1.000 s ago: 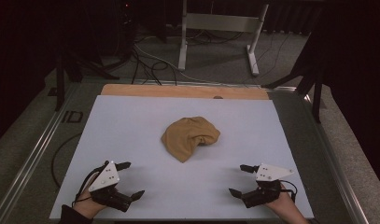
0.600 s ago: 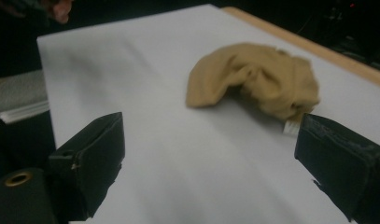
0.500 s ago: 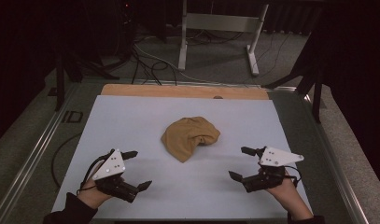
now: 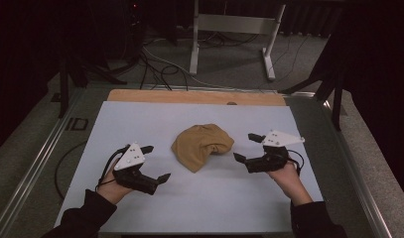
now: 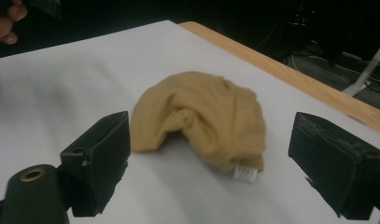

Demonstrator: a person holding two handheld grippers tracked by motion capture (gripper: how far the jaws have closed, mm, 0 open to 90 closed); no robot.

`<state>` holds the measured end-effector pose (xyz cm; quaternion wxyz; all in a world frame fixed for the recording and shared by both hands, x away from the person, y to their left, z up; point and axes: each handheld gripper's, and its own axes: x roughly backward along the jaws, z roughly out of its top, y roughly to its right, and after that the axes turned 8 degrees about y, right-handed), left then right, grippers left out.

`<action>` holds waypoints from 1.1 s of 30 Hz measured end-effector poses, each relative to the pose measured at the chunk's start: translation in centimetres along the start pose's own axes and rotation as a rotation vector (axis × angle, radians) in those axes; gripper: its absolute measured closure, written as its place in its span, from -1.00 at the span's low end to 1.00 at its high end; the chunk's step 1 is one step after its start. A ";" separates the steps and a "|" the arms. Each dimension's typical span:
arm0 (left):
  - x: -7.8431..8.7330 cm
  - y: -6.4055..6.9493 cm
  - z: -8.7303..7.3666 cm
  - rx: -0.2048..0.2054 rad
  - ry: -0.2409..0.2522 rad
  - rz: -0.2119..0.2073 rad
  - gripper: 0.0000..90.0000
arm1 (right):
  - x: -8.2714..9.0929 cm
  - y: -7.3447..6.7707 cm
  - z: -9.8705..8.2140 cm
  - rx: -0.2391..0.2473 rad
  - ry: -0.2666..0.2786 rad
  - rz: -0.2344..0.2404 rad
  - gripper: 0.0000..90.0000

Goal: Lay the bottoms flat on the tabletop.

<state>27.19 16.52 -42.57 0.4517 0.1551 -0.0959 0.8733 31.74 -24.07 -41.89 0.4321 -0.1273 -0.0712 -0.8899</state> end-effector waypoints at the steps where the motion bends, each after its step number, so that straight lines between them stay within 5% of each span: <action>1: -0.3 -0.1 0.0 0.008 0.002 0.004 -0.99 | 0.0 0.0 0.0 0.000 0.000 0.000 -0.71; 7: -2.4 0.1 0.0 0.014 -0.029 0.040 -0.99 | -2.9 0.8 -0.2 -0.026 -0.023 -0.022 -0.69; 17: -6.2 0.5 -1.7 0.028 -0.116 0.012 -0.86 | -5.4 0.8 -2.6 -0.046 -0.103 -0.075 -0.46; 23: -9.1 1.2 -2.7 0.028 -0.152 0.013 -0.77 | -6.4 1.2 -3.6 -0.045 -0.157 -0.115 -0.11; 28: -11.7 1.7 -3.4 0.019 -0.207 0.008 -0.63 | -7.0 1.3 -4.4 -0.052 -0.191 -0.124 0.54; 33: -14.2 2.0 -4.4 -0.014 -0.287 0.044 -0.50 | -7.2 1.1 -4.5 -0.048 -0.187 -0.108 0.94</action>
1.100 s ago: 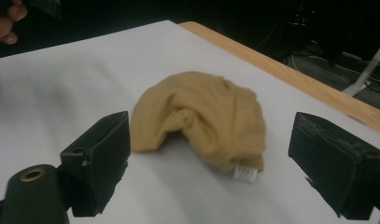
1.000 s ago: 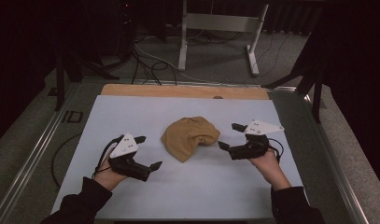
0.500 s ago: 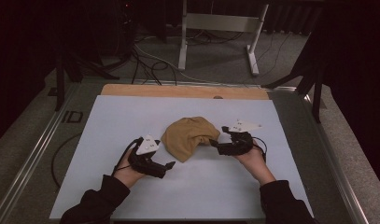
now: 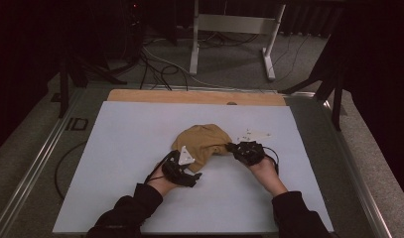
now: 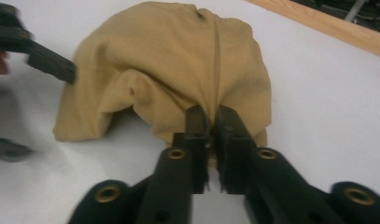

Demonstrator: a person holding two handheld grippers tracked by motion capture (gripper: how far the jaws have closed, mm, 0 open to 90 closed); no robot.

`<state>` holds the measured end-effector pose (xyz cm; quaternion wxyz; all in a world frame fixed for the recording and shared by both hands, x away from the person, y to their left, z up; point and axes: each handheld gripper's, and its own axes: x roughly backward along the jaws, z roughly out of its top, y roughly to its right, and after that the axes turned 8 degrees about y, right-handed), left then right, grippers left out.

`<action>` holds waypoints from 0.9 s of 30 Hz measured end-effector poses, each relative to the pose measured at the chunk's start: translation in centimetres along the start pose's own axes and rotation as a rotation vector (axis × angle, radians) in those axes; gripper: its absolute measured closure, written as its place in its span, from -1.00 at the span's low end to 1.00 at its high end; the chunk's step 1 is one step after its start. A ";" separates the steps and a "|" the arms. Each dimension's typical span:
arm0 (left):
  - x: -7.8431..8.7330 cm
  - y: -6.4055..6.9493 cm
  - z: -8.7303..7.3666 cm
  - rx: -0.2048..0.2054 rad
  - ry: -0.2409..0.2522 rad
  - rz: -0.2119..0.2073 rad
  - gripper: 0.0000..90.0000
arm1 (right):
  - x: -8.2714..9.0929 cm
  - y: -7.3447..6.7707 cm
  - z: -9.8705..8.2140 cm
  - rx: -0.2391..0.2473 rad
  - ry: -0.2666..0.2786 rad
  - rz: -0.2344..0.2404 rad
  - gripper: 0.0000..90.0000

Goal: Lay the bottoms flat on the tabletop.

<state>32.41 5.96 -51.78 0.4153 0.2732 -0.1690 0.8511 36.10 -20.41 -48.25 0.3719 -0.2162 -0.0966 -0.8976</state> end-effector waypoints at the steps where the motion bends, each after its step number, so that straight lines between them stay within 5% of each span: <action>1: -0.3 0.0 0.0 -0.019 -0.009 0.003 -0.43 | 0.0 -0.1 0.1 0.007 -0.002 0.000 0.95; 3: -0.7 0.1 0.0 -0.020 -0.018 -0.001 -0.40 | 0.0 -0.2 0.1 0.007 0.004 0.004 0.95; 9: -0.8 -0.1 0.2 -0.032 -0.010 -0.031 0.14 | 0.1 -0.2 0.2 0.015 0.006 0.007 0.96; 10: -0.8 -0.2 0.3 -0.033 -0.010 -0.025 0.42 | 0.1 -0.2 0.1 0.005 0.014 0.011 0.96; 11: -0.8 -0.3 0.3 -0.031 -0.013 -0.021 0.42 | 0.1 -0.2 0.1 0.005 0.014 0.011 0.96; 12: -0.8 -0.4 0.4 -0.038 -0.011 -0.017 0.76 | 0.2 -0.3 0.1 0.005 0.012 0.007 0.96; 14: -0.4 -0.6 0.7 -0.049 0.000 -0.015 0.87 | 0.3 -0.2 0.3 0.014 0.015 0.014 0.96; 19: 1.1 -0.7 1.5 -0.082 0.037 0.002 0.91 | 0.8 -0.4 0.8 0.014 0.033 0.024 0.97; 27: 6.5 -1.6 3.0 -0.080 0.127 0.024 0.92 | 3.4 -0.1 1.7 0.042 0.070 0.023 0.97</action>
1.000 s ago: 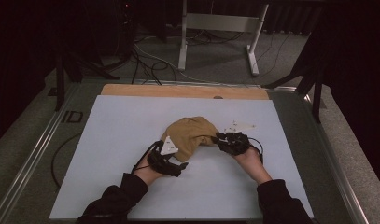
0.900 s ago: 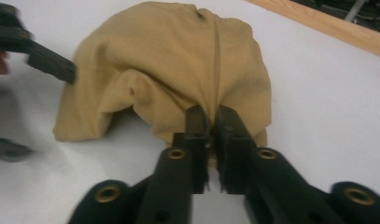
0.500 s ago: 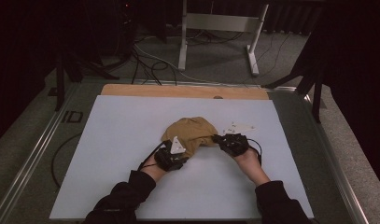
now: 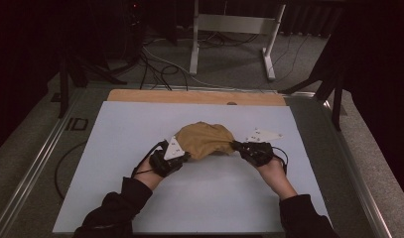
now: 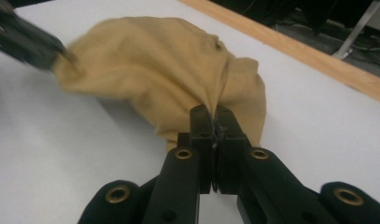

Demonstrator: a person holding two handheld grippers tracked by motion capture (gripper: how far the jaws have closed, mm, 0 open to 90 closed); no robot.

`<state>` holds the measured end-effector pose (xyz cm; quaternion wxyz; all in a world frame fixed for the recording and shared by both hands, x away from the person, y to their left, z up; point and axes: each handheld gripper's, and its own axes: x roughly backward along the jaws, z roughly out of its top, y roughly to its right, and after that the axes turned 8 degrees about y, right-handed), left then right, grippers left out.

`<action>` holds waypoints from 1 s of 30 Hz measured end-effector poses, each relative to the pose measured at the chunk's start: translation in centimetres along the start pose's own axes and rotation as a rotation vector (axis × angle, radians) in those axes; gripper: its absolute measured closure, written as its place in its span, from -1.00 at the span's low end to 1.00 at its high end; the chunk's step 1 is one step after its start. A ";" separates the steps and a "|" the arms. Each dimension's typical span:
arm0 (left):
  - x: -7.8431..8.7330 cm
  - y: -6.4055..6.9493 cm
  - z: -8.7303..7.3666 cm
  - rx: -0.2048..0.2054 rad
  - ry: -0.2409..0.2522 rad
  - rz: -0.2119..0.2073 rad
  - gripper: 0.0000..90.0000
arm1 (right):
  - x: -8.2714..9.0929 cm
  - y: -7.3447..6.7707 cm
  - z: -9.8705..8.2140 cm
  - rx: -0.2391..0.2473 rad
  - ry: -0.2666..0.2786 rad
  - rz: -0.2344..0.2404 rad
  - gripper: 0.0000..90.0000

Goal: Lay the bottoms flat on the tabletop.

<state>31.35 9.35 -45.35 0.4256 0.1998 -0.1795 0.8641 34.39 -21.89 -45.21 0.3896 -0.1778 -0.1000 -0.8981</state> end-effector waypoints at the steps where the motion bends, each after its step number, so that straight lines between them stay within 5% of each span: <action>1: 0.7 -0.1 0.2 0.007 0.014 0.002 0.92 | 0.4 0.0 0.1 -0.001 0.006 0.001 0.97; 5: 3.0 0.0 0.5 0.012 0.041 0.002 0.92 | 1.8 -0.6 0.2 -0.005 0.024 0.058 0.97; 9: 4.2 1.3 -1.2 0.007 -0.015 -0.044 0.92 | 3.0 -3.1 -1.1 0.028 -0.013 0.162 0.97; 17: 5.6 4.4 -4.8 0.028 -0.096 -0.125 0.92 | 3.6 -6.0 -3.6 0.052 -0.098 0.258 0.96; 28: 6.8 4.6 -6.7 0.044 -0.133 -0.099 0.91 | 4.1 -9.1 -5.4 0.054 -0.148 0.366 0.91; 30: 7.1 4.5 -6.8 0.043 -0.136 -0.089 0.89 | 4.6 -9.2 -5.1 0.051 -0.150 0.376 0.65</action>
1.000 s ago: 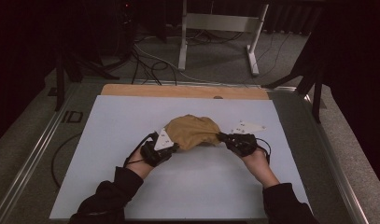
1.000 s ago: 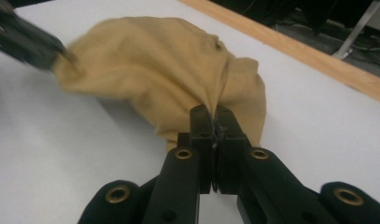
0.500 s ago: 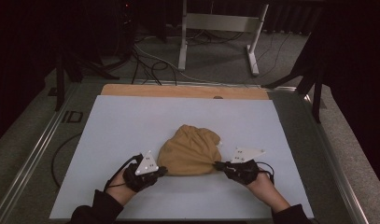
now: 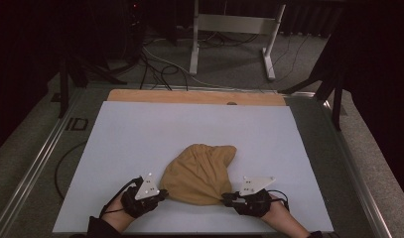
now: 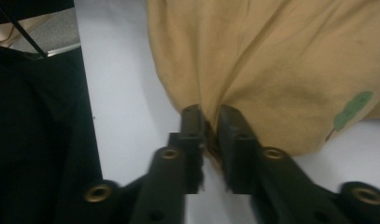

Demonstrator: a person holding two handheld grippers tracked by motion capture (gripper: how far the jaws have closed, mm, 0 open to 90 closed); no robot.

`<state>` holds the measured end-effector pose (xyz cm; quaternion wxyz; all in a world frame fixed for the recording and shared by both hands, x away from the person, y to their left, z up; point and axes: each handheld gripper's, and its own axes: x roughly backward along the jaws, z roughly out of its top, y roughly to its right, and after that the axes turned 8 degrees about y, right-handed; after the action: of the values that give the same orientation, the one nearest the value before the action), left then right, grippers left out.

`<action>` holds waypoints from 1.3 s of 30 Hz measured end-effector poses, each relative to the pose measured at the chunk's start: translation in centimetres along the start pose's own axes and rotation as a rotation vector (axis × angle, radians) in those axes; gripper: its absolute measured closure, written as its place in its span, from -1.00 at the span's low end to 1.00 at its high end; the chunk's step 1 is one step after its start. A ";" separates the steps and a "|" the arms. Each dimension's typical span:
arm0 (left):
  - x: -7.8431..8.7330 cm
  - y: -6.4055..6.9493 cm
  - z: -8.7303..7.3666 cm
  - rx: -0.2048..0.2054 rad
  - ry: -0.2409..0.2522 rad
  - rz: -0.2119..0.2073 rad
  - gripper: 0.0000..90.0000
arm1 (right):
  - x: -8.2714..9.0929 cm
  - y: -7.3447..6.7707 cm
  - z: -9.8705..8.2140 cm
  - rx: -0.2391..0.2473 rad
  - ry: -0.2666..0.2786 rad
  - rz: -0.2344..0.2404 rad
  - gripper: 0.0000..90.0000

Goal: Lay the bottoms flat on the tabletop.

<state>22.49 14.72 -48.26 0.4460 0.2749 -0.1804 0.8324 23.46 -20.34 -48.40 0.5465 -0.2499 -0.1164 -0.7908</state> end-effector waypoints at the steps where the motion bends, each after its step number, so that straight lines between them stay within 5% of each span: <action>1: 0.5 -0.5 0.0 0.026 0.023 -0.012 0.85 | 0.4 0.0 0.3 0.002 0.007 -0.011 0.61; 4: 1.0 -1.3 0.2 0.069 0.054 -0.023 0.49 | 1.7 0.8 1.2 -0.004 0.063 -0.049 0.42; 9: 1.5 -2.1 0.9 0.104 0.079 0.039 0.12 | 3.0 3.0 2.1 -0.016 0.107 -0.143 0.16; 14: -0.1 -2.7 1.0 0.174 0.038 0.071 -0.16 | 3.1 6.1 2.5 -0.087 0.141 -0.223 -0.03; 15: -0.5 -2.8 1.0 0.179 0.025 0.074 -0.28 | 2.9 7.9 2.8 -0.133 0.156 -0.262 -0.05; 19: -2.1 -3.3 0.7 0.211 -0.010 0.090 -0.31 | 1.0 11.2 3.3 -0.201 0.157 -0.315 -0.14; 27: -4.3 -4.3 0.3 0.240 -0.057 0.131 -0.29 | -2.5 14.2 2.1 -0.299 0.073 -0.330 -0.17; 32: -4.8 -4.2 -0.1 0.251 -0.076 0.121 -0.28 | -3.5 14.2 0.9 -0.305 -0.007 -0.278 0.23; 33: -4.9 -4.2 -0.1 0.256 -0.076 0.109 -0.25 | -3.7 13.9 0.6 -0.258 -0.054 -0.283 0.49; 39: -5.0 -4.2 -0.1 0.270 -0.084 0.092 -0.04 | -3.2 13.3 0.4 -0.239 -0.045 -0.293 0.85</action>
<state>28.24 13.80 -51.26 0.3585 0.3584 -0.0979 0.8564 36.72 -22.60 -50.94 0.3892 -0.3109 -0.0691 -0.8644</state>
